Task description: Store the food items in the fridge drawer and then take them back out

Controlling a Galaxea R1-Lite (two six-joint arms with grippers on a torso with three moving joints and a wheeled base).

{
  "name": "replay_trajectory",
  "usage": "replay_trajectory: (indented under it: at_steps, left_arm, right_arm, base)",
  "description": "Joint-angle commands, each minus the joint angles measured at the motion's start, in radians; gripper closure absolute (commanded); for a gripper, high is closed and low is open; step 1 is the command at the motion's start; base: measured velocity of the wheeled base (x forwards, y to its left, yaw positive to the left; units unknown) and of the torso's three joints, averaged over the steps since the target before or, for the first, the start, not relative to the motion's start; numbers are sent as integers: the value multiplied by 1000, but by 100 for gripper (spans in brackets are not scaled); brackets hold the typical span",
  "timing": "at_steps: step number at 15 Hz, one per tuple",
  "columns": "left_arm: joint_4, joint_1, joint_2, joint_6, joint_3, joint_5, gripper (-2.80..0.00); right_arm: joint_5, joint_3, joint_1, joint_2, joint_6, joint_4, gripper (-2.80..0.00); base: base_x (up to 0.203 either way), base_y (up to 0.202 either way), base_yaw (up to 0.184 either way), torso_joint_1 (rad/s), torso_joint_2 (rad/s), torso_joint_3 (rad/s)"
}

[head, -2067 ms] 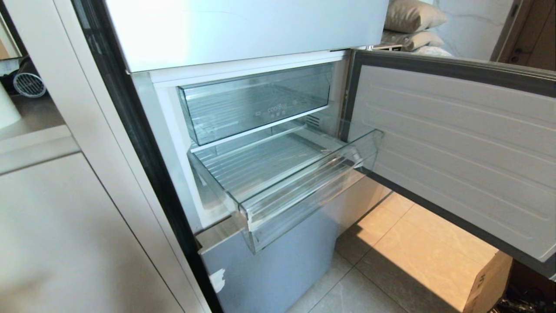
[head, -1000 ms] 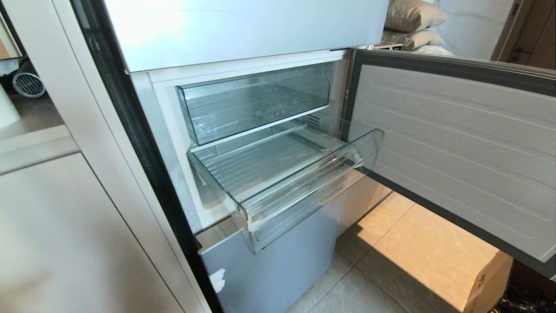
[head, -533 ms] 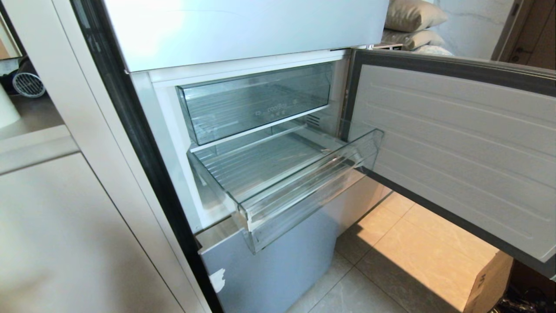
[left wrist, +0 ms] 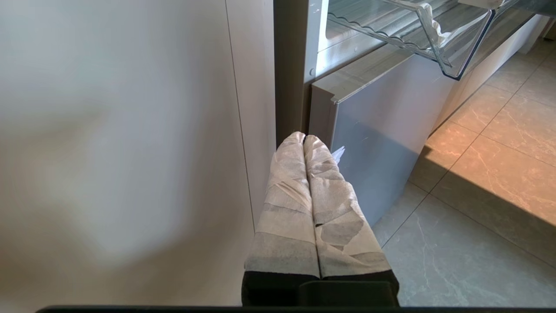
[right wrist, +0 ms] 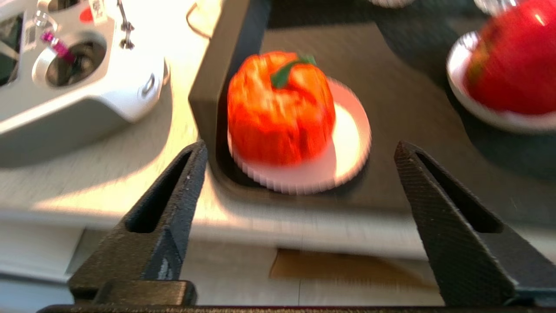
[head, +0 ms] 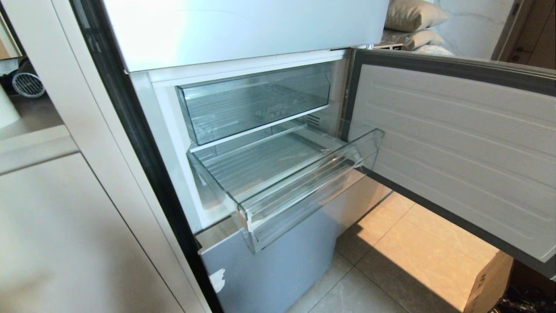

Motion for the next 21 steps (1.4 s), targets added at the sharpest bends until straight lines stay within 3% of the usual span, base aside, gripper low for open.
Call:
replay_trajectory:
  at_steps: [1,5,21]
  left_arm:
    - [0,0,0,0,0,0,0]
    - [-1,0,0,0,0,0,0]
    - [-1,0,0,0,0,0,0]
  right_arm:
    - [-2,-5,29,79,-1,-64,-280]
    - [-66,-24,75,133,1,-107,-280]
    - [-71,-113,75,231,1,-149,-280]
  base:
    - [0,0,0,0,0,0]
    - [0,0,0,0,0,0]
    - [0,0,0,0,0,0]
